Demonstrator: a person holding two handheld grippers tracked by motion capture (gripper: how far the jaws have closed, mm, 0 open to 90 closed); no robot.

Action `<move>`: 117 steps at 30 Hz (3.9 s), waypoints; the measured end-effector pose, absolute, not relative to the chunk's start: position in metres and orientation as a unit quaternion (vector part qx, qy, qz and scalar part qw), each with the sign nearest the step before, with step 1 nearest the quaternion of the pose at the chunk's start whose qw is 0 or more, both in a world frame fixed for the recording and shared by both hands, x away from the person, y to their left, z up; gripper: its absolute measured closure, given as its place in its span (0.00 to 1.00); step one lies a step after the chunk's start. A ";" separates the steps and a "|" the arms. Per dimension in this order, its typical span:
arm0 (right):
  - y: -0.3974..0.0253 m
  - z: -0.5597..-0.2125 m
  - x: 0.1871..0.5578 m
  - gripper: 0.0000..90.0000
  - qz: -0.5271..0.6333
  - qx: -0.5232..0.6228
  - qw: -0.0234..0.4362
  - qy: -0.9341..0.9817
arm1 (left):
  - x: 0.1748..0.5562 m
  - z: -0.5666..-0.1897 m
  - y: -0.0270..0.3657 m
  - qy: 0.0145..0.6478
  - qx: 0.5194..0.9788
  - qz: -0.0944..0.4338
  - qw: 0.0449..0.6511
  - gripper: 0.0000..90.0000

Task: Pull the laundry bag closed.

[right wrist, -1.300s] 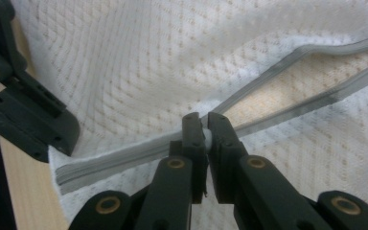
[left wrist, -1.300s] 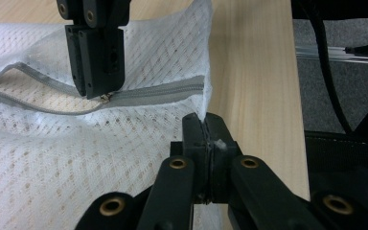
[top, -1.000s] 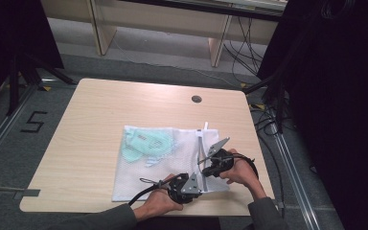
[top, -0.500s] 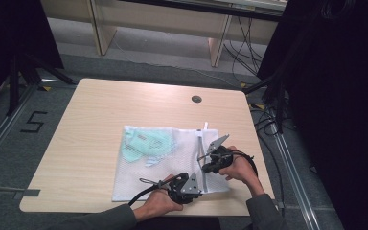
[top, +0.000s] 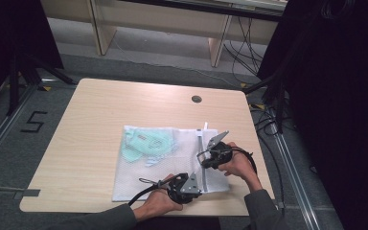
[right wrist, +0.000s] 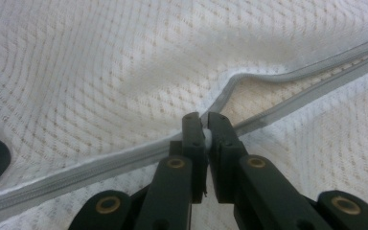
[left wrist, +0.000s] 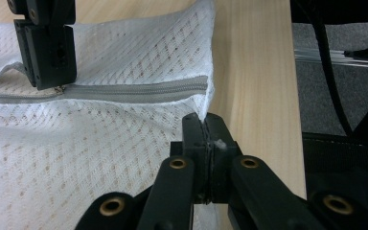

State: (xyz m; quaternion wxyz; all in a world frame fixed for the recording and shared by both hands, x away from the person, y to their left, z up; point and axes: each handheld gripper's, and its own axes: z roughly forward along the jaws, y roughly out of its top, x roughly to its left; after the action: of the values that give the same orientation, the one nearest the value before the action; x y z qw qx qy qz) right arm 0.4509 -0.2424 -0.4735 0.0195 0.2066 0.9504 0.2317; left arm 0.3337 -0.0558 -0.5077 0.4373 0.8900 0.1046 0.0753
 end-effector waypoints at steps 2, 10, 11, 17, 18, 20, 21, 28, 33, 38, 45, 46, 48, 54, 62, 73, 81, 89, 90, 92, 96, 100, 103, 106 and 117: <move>-0.242 -0.473 0.452 0.97 0.231 0.214 0.021 0.949 | 0.333 -0.507 -0.056 0.101 0.892 0.075 0.435 0.99; -0.239 -0.474 0.460 0.97 0.232 0.211 0.024 0.949 | 0.334 -0.508 -0.056 0.106 0.890 0.076 0.438 0.99; -0.239 -0.474 0.460 0.97 0.233 0.214 0.025 0.948 | 0.334 -0.507 -0.055 0.098 0.894 0.076 0.431 0.99; -0.239 -0.473 0.466 0.97 0.231 0.214 0.028 0.949 | 0.334 -0.508 -0.055 0.105 0.891 0.074 0.436 0.99; -0.239 -0.473 0.467 0.97 0.230 0.215 0.029 0.949 | 0.334 -0.508 -0.055 0.106 0.890 0.075 0.437 0.99; -0.238 -0.474 0.468 0.97 0.232 0.216 0.029 0.948 | 0.335 -0.507 -0.054 0.105 0.891 0.076 0.435 0.99; -0.238 -0.474 0.469 0.97 0.232 0.217 0.029 0.948 | 0.334 -0.507 -0.054 0.106 0.891 0.076 0.435 0.99; -0.236 -0.475 0.475 0.97 0.228 0.214 0.034 0.949 | 0.334 -0.508 -0.055 0.107 0.891 0.073 0.436 0.99; -0.237 -0.475 0.480 0.97 0.226 0.217 0.049 0.948 | 0.330 -0.508 -0.056 0.104 0.891 0.062 0.437 0.99; -0.239 -0.477 0.483 0.97 0.228 0.228 0.040 0.946 | 0.329 -0.509 -0.058 0.100 0.892 0.064 0.435 0.99; -0.238 -0.476 0.489 0.97 0.233 0.217 0.060 0.946 | 0.328 -0.507 -0.057 0.101 0.892 0.065 0.436 0.99; -0.238 -0.477 0.490 0.97 0.234 0.218 0.062 0.945 | 0.328 -0.508 -0.057 0.103 0.891 0.064 0.437 0.99; -0.237 -0.478 0.492 0.97 0.232 0.219 0.064 0.946 | 0.328 -0.508 -0.057 0.103 0.891 0.064 0.437 0.99; -0.235 -0.479 0.497 0.97 0.229 0.223 0.077 0.944 | 0.328 -0.507 -0.056 0.103 0.891 0.060 0.438 0.99; -0.234 -0.481 0.503 0.97 0.231 0.220 0.075 0.945 | 0.327 -0.507 -0.056 0.096 0.894 0.067 0.432 0.99; -0.236 -0.481 0.508 0.97 0.232 0.236 0.087 0.940 | 0.326 -0.507 -0.056 0.099 0.893 0.063 0.435 0.99; -0.234 -0.482 0.517 0.97 0.232 0.240 0.099 0.938 | 0.326 -0.507 -0.056 0.103 0.892 0.064 0.436 0.99; -0.234 -0.483 0.522 0.97 0.232 0.243 0.109 0.935 | 0.325 -0.507 -0.056 0.104 0.891 0.062 0.438 0.99; -0.233 -0.483 0.523 0.97 0.232 0.241 0.109 0.936 | 0.325 -0.507 -0.056 0.103 0.891 0.063 0.437 0.99; -0.233 -0.483 0.524 0.97 0.233 0.237 0.110 0.937 | 0.326 -0.507 -0.056 0.105 0.890 0.062 0.438 0.99; -0.233 -0.484 0.526 0.97 0.238 0.231 0.116 0.936 | 0.326 -0.507 -0.055 0.103 0.892 0.062 0.436 0.99; -0.235 -0.484 0.528 0.97 0.237 0.238 0.123 0.934 | 0.324 -0.507 -0.057 0.100 0.892 0.059 0.437 0.99; -0.236 -0.485 0.529 0.97 0.239 0.247 0.122 0.931 | 0.324 -0.507 -0.057 0.103 0.891 0.061 0.438 0.99; -0.236 -0.485 0.530 0.97 0.239 0.250 0.123 0.930 | 0.325 -0.506 -0.057 0.104 0.891 0.060 0.439 0.99; -0.233 -0.485 0.534 0.97 0.237 0.256 0.141 0.927 | 0.326 -0.505 -0.056 0.103 0.891 0.062 0.437 0.99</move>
State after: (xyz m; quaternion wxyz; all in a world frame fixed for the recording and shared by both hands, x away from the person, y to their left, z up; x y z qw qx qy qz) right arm 0.5343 -0.2332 -0.4853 0.1407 0.2558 0.9267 0.2368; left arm 0.3264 -0.0555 -0.5053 0.4375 0.8911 0.1030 0.0622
